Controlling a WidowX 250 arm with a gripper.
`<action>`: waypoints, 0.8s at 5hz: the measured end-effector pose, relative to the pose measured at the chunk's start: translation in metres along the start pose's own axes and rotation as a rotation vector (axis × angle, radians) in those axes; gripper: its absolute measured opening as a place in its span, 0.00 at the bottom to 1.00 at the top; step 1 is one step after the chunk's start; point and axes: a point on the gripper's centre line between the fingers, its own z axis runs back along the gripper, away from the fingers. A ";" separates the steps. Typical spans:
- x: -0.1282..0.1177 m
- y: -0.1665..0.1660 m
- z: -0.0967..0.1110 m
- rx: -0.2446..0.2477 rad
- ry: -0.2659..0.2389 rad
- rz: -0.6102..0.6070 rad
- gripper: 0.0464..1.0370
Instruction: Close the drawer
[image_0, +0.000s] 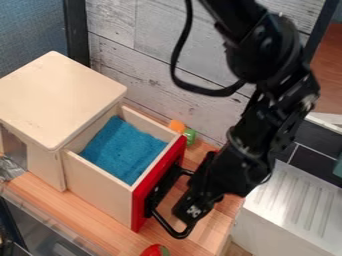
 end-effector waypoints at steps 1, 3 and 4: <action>0.010 -0.003 -0.006 0.088 0.131 0.057 0.96; 0.001 0.005 -0.021 0.141 0.247 0.189 0.96; -0.013 0.013 -0.023 0.133 0.257 0.269 0.96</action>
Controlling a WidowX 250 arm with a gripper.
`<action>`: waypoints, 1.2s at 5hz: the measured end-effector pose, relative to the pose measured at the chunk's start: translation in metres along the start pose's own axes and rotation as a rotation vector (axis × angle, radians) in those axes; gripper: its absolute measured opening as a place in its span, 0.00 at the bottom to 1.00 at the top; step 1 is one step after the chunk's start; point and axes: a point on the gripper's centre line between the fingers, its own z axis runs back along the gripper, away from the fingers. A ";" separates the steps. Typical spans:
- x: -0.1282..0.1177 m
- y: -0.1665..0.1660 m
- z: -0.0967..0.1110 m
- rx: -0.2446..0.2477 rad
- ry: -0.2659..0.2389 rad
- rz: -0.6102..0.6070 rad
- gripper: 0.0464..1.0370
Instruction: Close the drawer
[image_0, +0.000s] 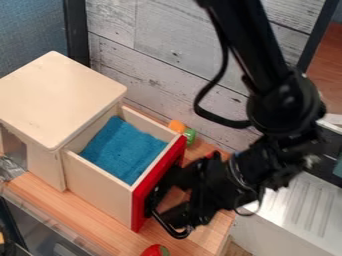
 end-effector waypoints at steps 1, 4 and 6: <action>-0.010 0.004 -0.006 -0.015 0.040 0.040 0.96; -0.043 0.010 -0.038 -0.124 0.155 0.115 0.96; -0.060 0.015 -0.049 -0.167 0.190 0.167 0.96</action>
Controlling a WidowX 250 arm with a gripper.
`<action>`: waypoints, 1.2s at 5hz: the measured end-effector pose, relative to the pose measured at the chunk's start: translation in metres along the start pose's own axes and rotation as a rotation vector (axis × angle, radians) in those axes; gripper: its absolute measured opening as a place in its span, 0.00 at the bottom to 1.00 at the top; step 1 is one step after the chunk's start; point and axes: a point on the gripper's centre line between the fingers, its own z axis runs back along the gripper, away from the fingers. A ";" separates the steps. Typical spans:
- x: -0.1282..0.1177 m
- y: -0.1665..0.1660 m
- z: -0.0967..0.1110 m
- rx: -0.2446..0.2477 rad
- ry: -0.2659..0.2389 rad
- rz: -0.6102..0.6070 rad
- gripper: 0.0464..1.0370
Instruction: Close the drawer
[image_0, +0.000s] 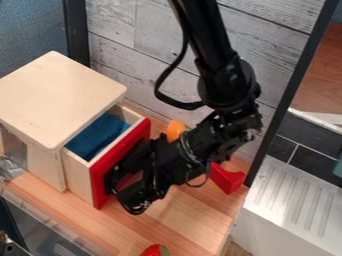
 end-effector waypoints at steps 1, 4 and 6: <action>-0.008 0.004 -0.008 -0.029 0.031 0.027 0.96; -0.033 0.018 -0.027 -0.108 0.092 0.139 0.96; -0.041 0.021 -0.033 -0.156 0.122 0.212 0.96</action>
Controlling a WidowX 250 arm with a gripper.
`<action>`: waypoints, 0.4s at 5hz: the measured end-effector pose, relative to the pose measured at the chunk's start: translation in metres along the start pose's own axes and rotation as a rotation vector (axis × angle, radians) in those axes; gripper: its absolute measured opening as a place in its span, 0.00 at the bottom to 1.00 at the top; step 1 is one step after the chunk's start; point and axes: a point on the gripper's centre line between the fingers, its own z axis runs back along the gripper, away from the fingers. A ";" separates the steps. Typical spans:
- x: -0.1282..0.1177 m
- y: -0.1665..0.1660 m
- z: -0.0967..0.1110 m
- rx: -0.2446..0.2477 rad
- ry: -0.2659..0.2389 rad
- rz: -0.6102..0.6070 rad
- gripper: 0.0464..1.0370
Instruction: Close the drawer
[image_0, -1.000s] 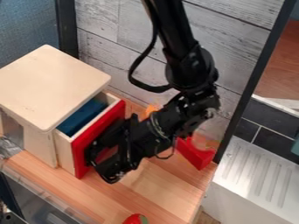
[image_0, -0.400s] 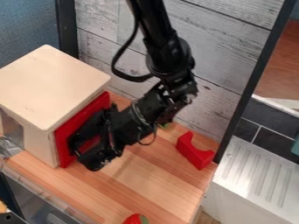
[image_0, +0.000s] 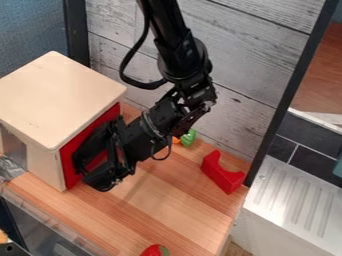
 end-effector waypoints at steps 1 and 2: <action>0.014 -0.013 0.005 -0.029 -0.070 -0.033 0.96; 0.031 -0.047 0.024 -0.029 -0.209 -0.101 0.96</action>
